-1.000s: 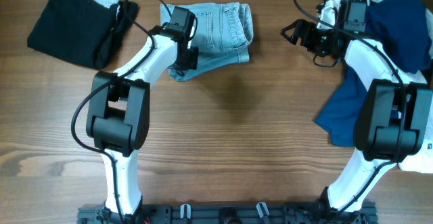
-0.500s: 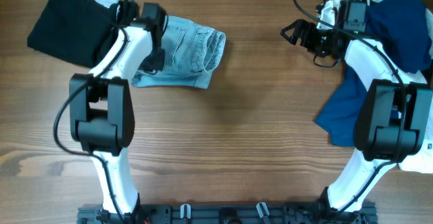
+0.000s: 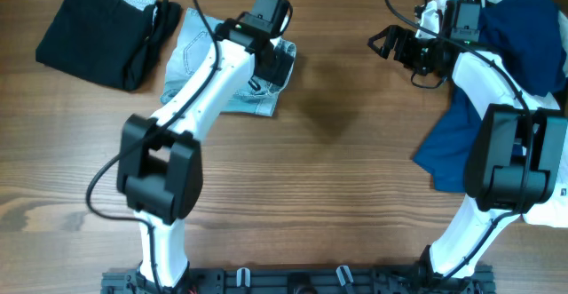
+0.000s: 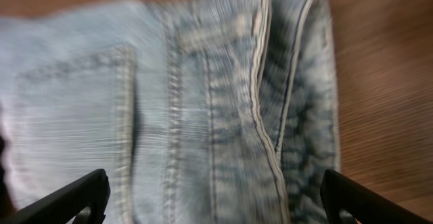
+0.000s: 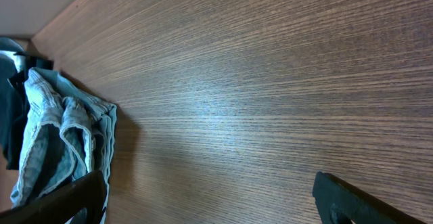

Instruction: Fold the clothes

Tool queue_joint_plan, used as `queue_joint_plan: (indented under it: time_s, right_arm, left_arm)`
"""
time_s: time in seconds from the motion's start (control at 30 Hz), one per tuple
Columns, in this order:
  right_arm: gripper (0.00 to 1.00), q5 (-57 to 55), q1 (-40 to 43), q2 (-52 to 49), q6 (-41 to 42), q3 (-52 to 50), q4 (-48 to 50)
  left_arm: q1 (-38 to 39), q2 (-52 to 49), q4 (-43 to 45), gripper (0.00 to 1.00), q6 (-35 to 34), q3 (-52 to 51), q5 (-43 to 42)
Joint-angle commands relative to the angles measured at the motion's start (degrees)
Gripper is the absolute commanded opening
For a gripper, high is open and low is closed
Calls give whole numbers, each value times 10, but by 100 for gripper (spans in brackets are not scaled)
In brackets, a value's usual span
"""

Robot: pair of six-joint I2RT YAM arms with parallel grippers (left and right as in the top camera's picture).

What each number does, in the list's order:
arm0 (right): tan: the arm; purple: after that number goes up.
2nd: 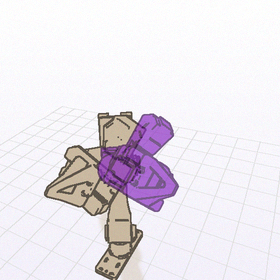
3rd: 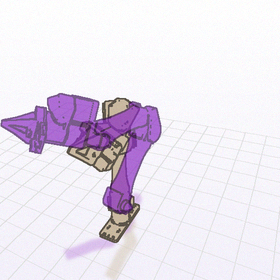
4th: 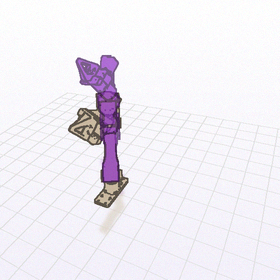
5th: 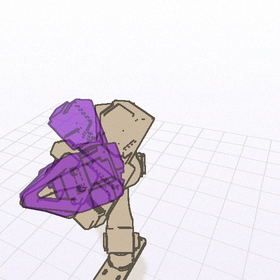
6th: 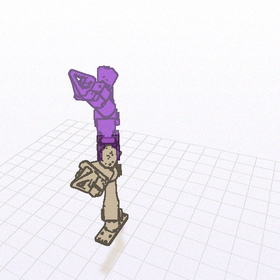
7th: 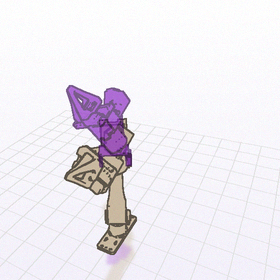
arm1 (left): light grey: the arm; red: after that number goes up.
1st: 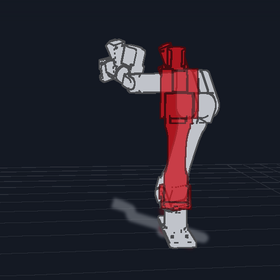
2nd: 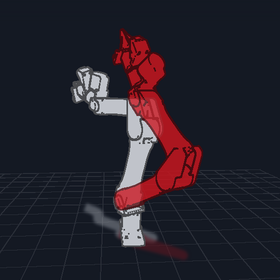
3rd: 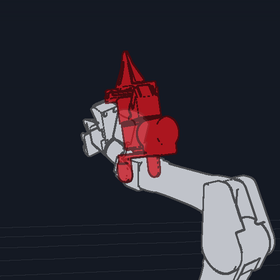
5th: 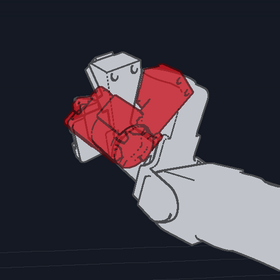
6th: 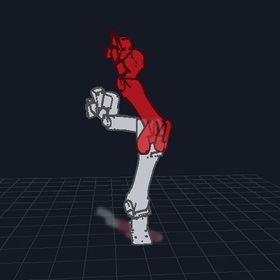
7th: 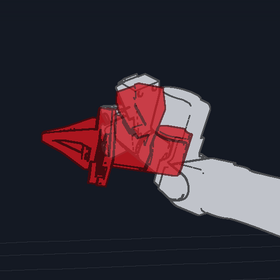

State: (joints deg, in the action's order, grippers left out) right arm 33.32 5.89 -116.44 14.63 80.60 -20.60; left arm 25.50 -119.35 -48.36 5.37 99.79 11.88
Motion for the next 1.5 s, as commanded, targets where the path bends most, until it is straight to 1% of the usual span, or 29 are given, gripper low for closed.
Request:
queue_joint_plan:
  time_s: [0.0, 0.13, 0.17, 0.27, 0.33, 0.4, 0.47, 0.67, 0.83, 0.93, 1.0, 1.07, 1.13, 1.23, 1.33, 1.47]
  right_arm:
    - [99, -5, -3, 5, -11, -6, 0]
    - [99, -5, -3, 5, -11, -6, 0]
    - [99, -5, -3, 5, -11, -6, 0]
    - [99, -6, -3, 5, -11, -6, 0]
    - [99, -6, -3, 5, -11, -6, 0]
    - [99, -6, -3, 5, -12, -6, 2]
    - [100, -6, -3, 5, -12, -6, 2]
    - [100, -15, -3, 5, -12, -6, 2]
    - [99, -14, -3, 5, -12, -6, 2]
    - [99, -14, -3, 5, -12, -6, 1]
    - [99, -14, -3, 5, -12, -6, -2]
    - [99, -14, -3, 5, -12, -6, -2]
    - [99, -14, -3, 5, -12, -6, -3]
    - [100, -15, -3, 5, -12, -6, -9]
    - [99, -14, -3, 5, -11, -6, -8]
    - [99, -14, -3, 5, -12, -6, -11]
  left_arm:
    - [-2, -34, 0, 100, 20, -2, -9]
    - [2, -53, -34, 100, 20, -2, -15]
    - [2, -57, -46, 100, 20, -3, -29]
    - [4, -67, -74, 100, 50, -13, -87]
    - [7, -67, -75, 100, 52, -20, -89]
    - [19, -65, -79, 100, 79, -21, -89]
    - [32, -54, -83, 100, 87, -21, -88]
    - [42, 4, -145, 100, 93, -21, -82]
    - [38, 7, -181, 100, 112, -21, -83]
    - [37, 7, -226, 100, 153, -21, -125]
    - [32, 7, -250, 100, 155, -21, -167]
    - [29, 6, -231, 100, 155, -31, -174]
    - [23, 3, -184, 100, 155, -58, -174]
    - [13, -12, -150, 100, 155, -92, -161]
    - [7, -33, -128, 100, 154, -99, -138]
    - [5, -42, -90, 100, 154, -99, -127]
